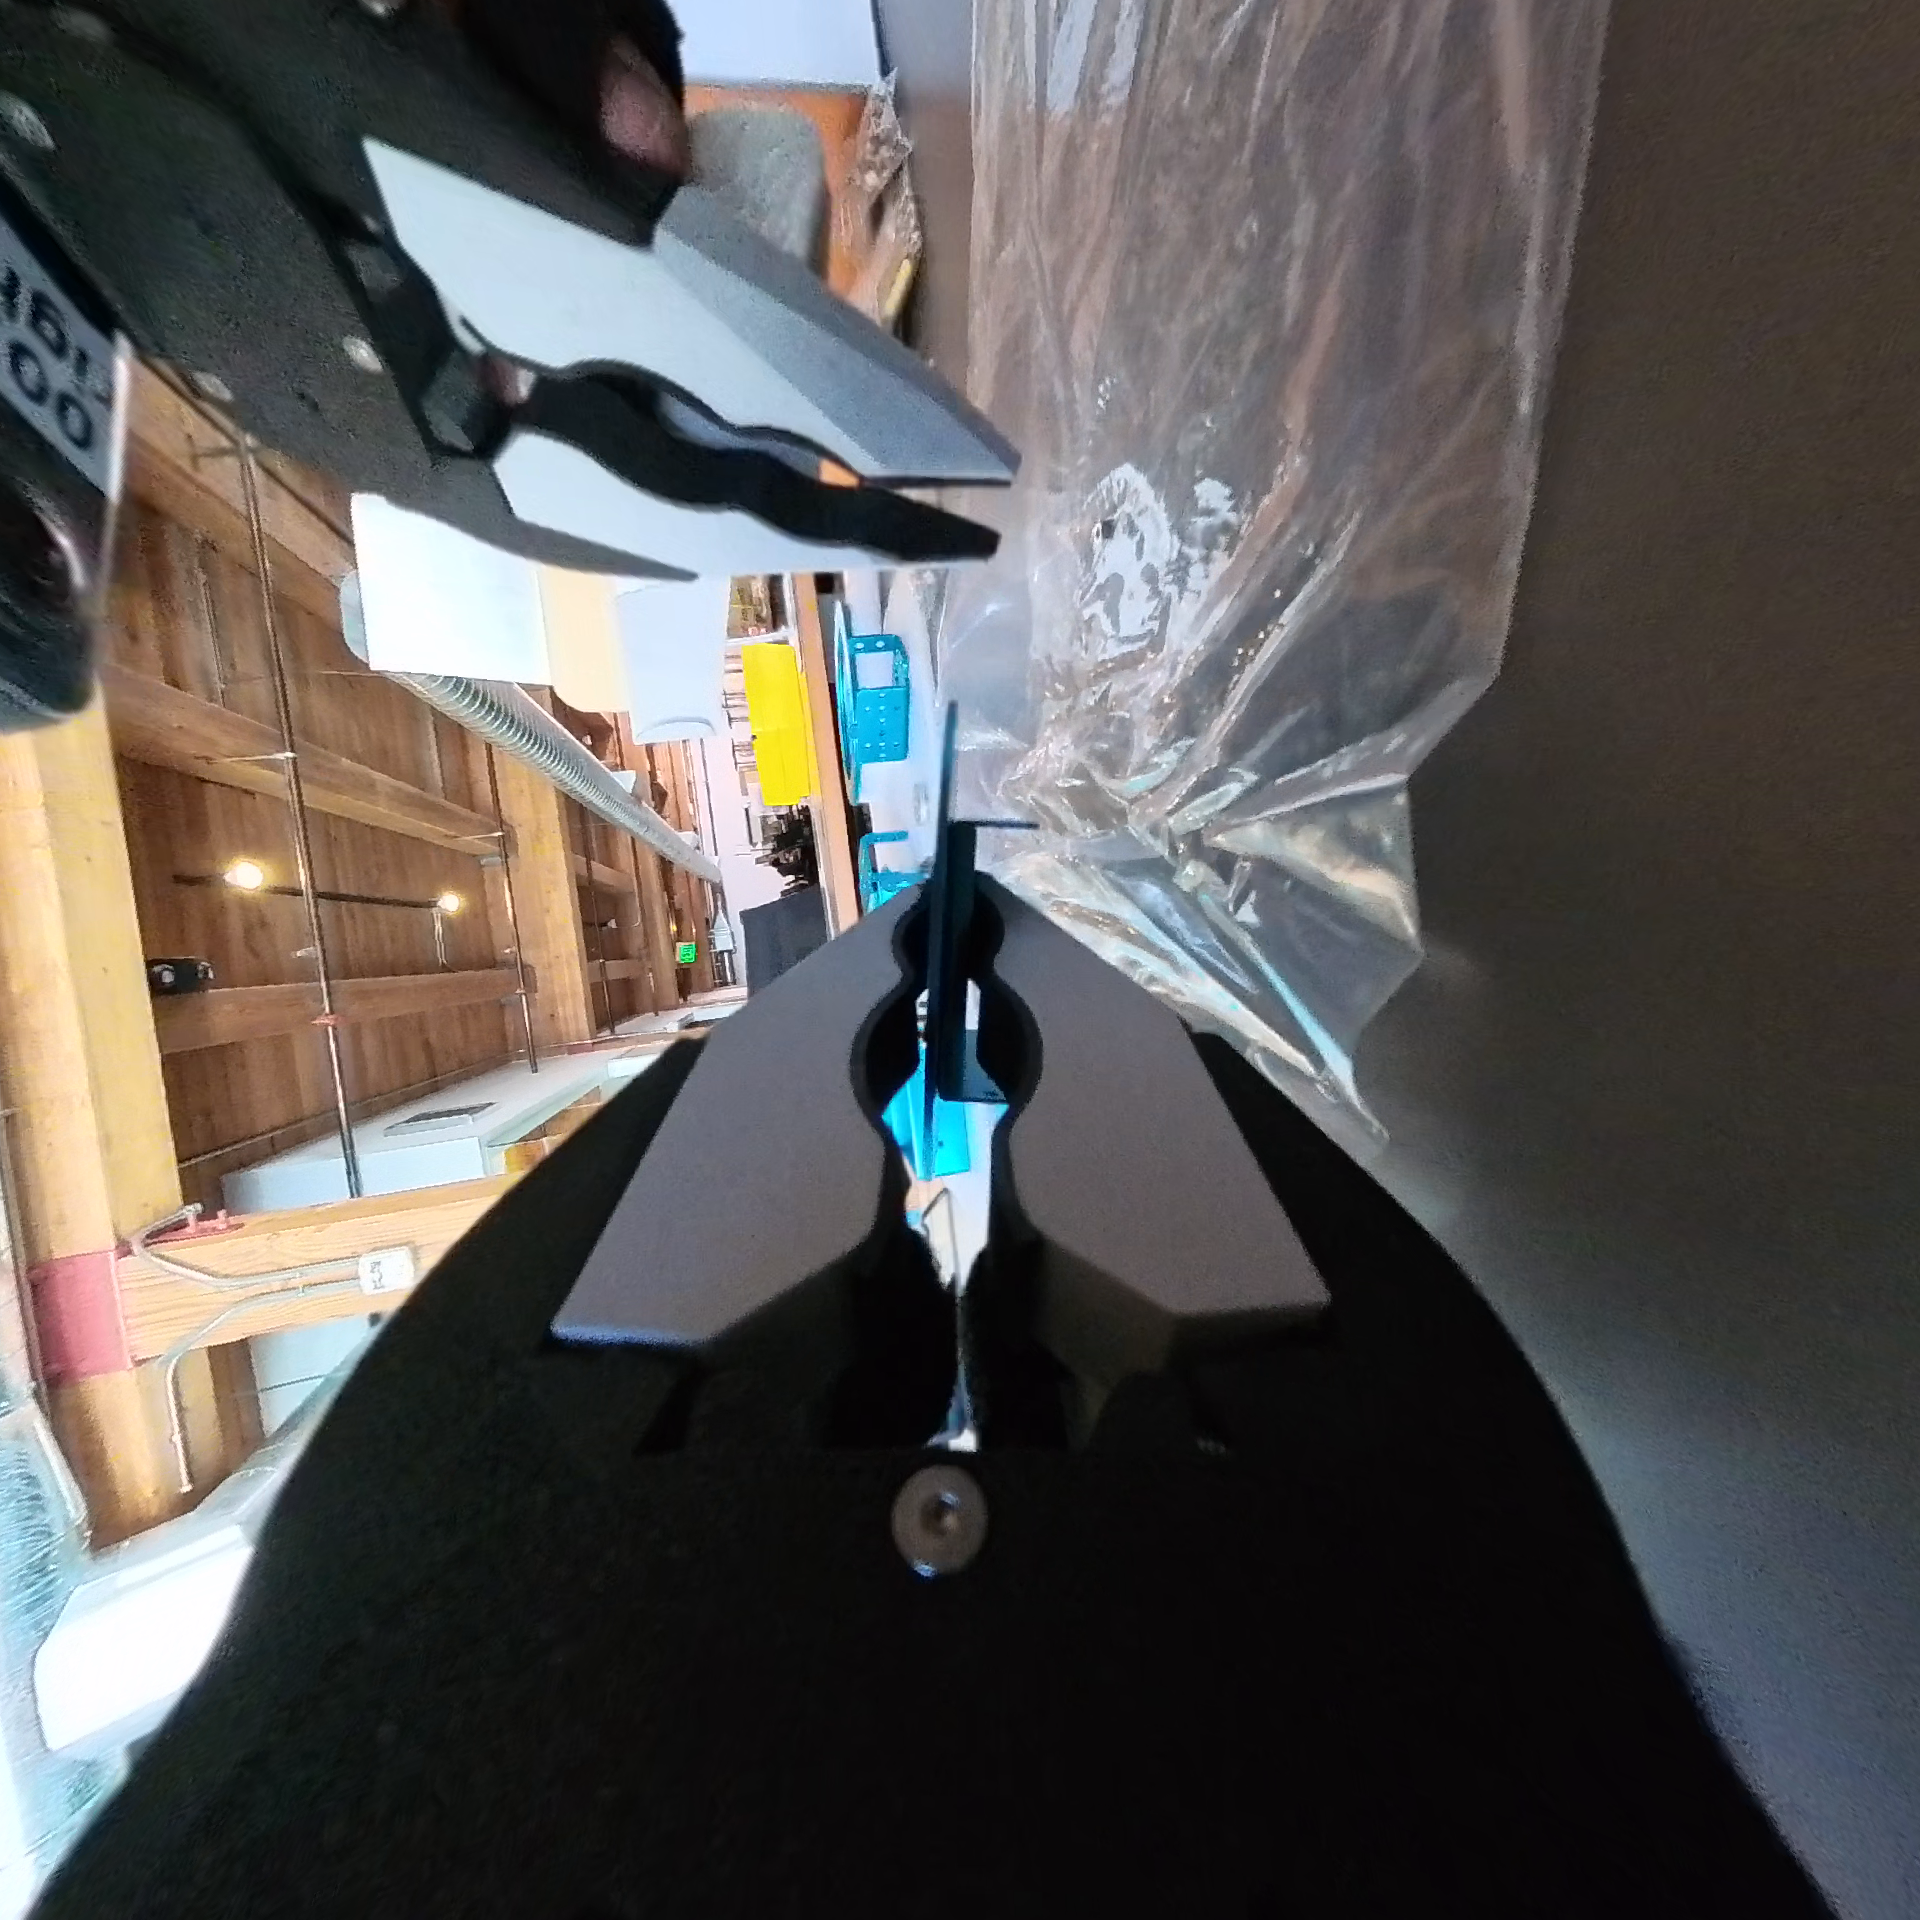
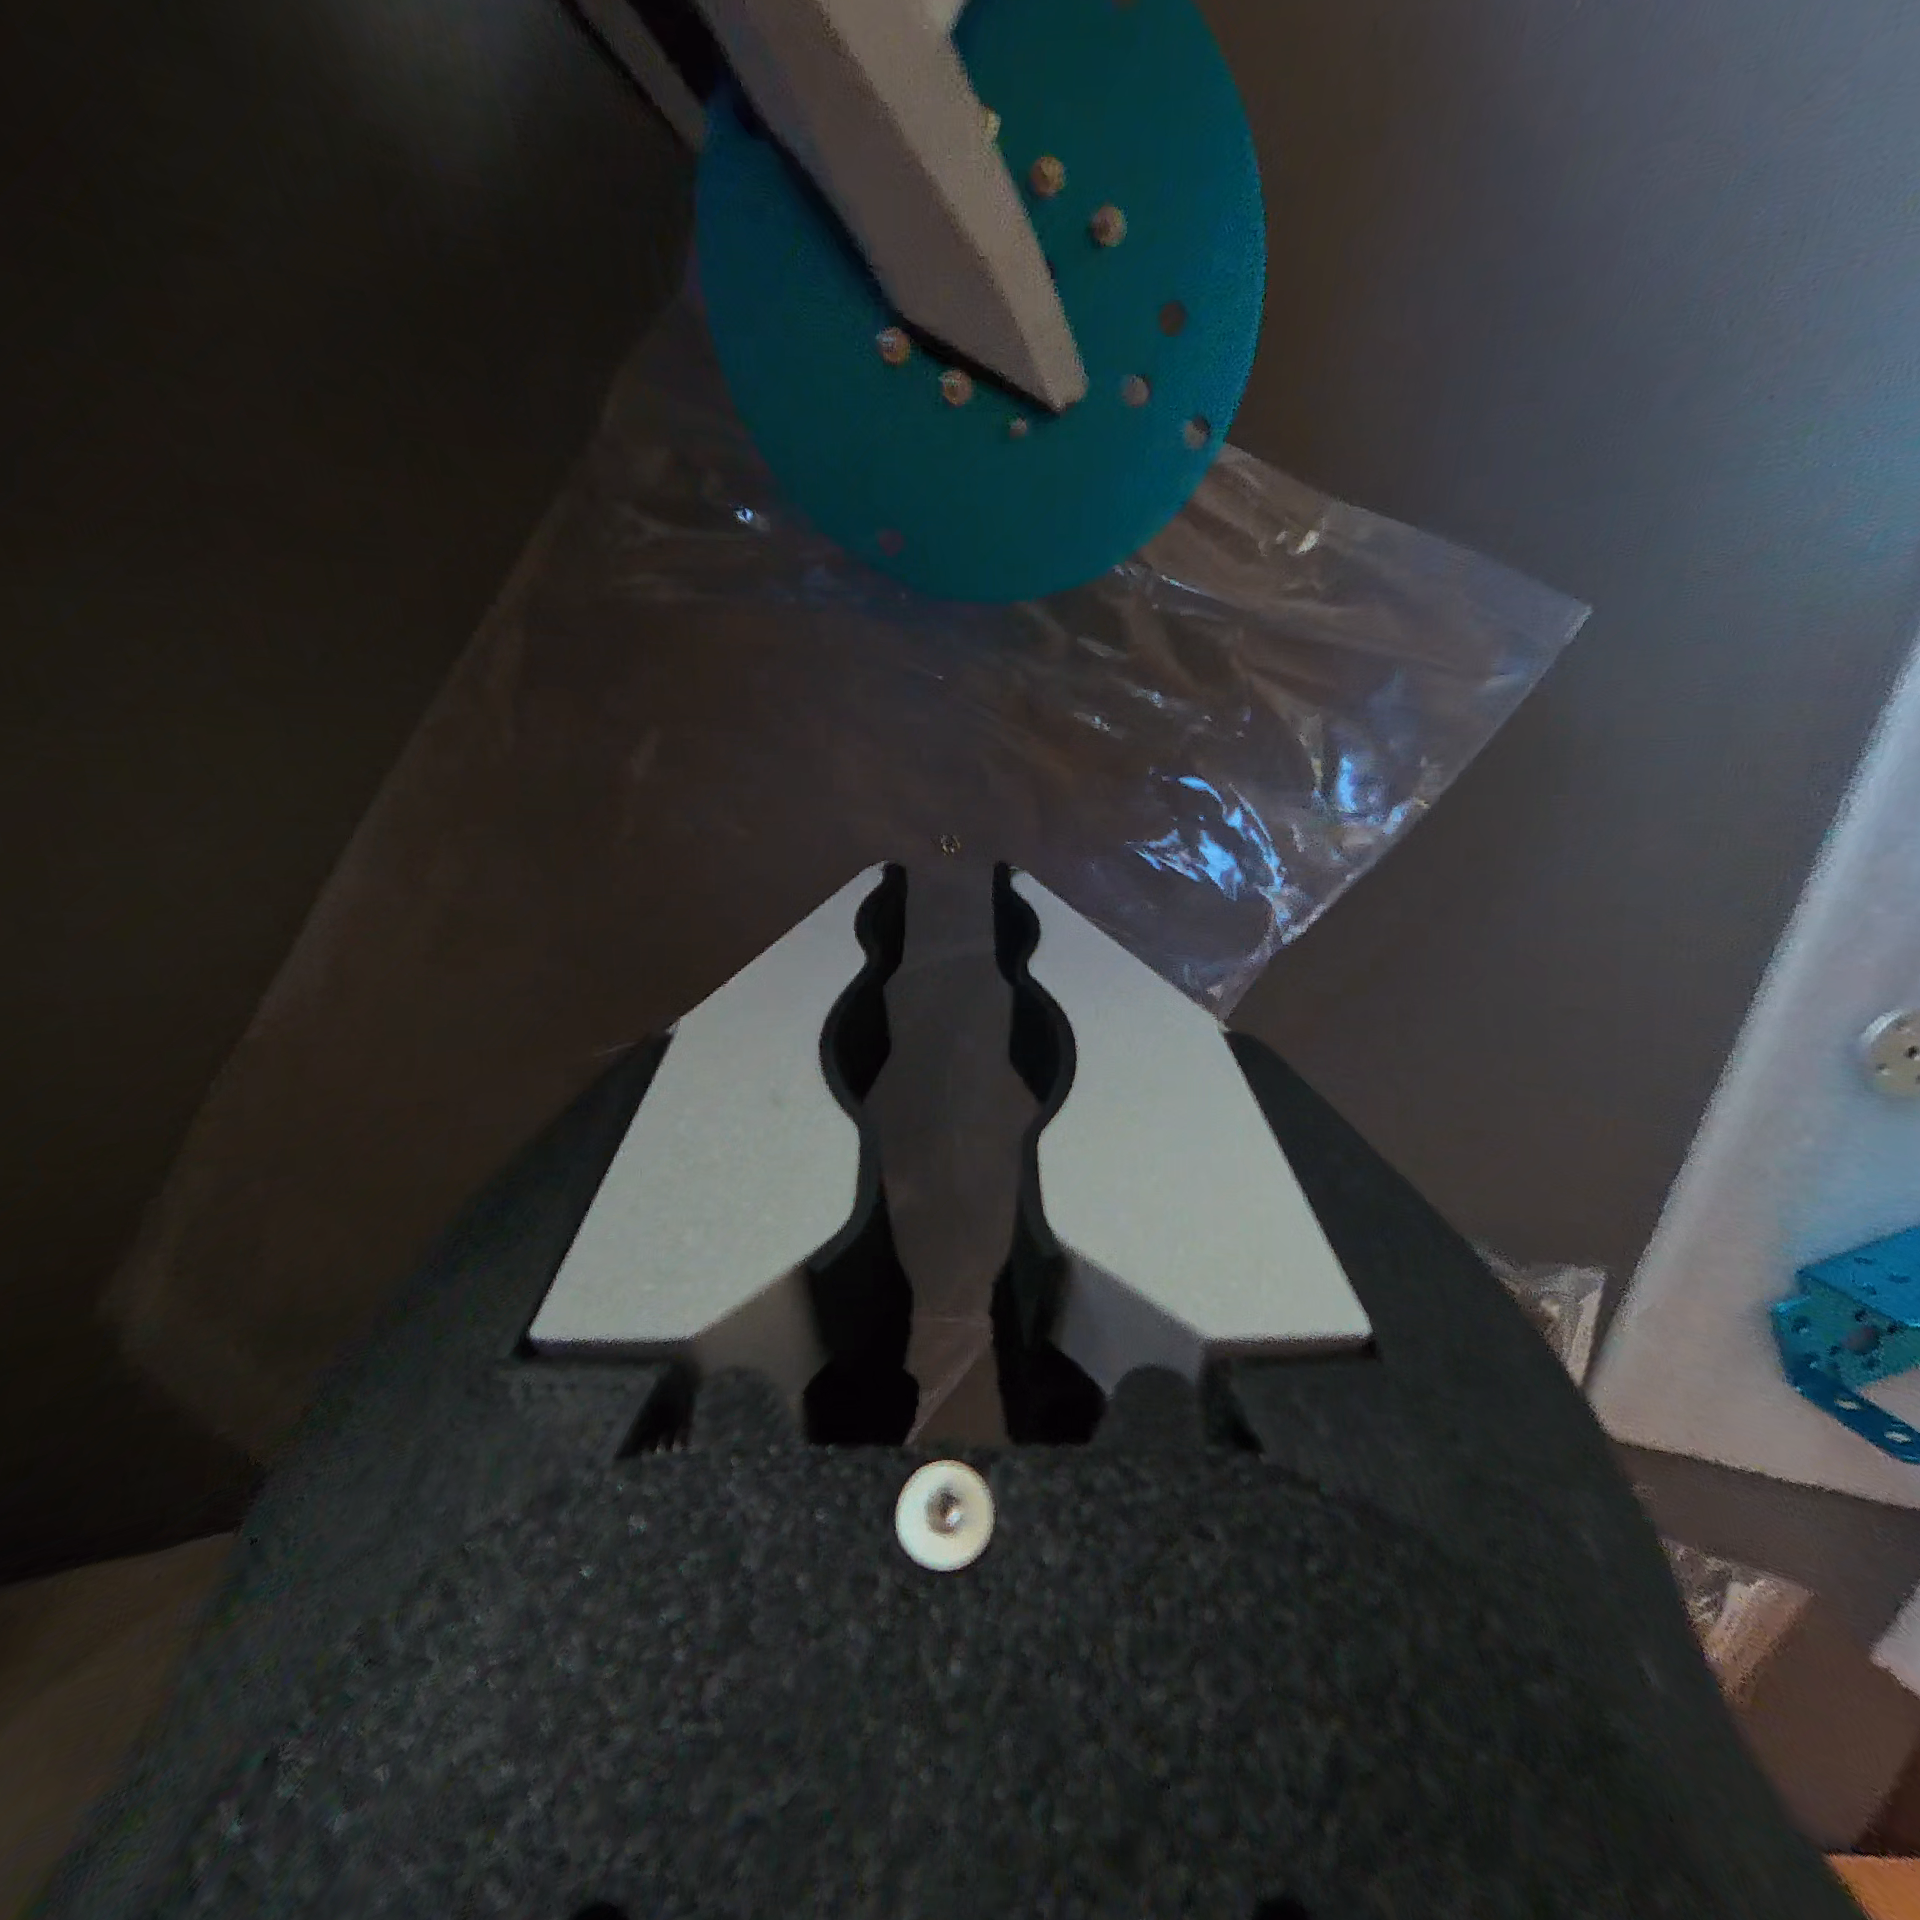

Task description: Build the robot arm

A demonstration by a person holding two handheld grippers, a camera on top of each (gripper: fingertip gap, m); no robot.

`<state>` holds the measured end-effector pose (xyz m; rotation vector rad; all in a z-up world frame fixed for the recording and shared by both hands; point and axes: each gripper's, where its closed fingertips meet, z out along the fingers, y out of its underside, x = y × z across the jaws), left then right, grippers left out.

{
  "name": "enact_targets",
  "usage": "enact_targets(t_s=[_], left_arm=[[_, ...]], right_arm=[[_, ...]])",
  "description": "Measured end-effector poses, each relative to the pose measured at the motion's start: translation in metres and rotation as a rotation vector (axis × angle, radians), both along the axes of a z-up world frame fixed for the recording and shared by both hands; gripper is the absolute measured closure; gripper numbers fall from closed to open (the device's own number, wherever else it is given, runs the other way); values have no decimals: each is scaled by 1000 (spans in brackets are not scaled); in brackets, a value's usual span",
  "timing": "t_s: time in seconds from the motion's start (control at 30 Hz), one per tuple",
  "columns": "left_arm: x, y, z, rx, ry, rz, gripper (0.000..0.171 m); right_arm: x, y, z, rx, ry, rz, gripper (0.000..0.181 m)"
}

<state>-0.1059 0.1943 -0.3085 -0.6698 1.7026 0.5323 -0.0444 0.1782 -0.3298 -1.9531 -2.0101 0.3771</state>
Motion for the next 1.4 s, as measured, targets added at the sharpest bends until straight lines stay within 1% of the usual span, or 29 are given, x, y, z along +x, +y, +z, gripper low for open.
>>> enact_targets(t_s=[0.07,0.17,0.37,0.57,0.7,0.83,0.97,1.03,1.4], left_arm=[[0,0,-1,4,5,-3,171],[2,-2,-2,8,10,-7,171],[2,-2,-3,1,12,-6,170],[2,-4,-5,-9,17,-14,170],[3,-4,-6,-12,18,-16,170],[3,-4,-5,-13,14,-17,170],[3,-4,-6,-9,17,-17,170],[3,-4,-5,-6,16,-18,170],[3,-5,-6,-4,20,-18,170]], right_arm=[[-5,-2,-2,28,12,21,169],[-4,1,-9,63,-42,45,170],[-5,0,-20,13,-87,56,173],[-6,0,-20,16,-82,58,177],[-6,0,-20,18,-43,57,177],[-5,-3,-19,-5,-66,64,170],[0,1,-20,28,-102,68,174],[0,2,-18,39,-94,71,175],[-4,1,-21,5,-111,63,179]])
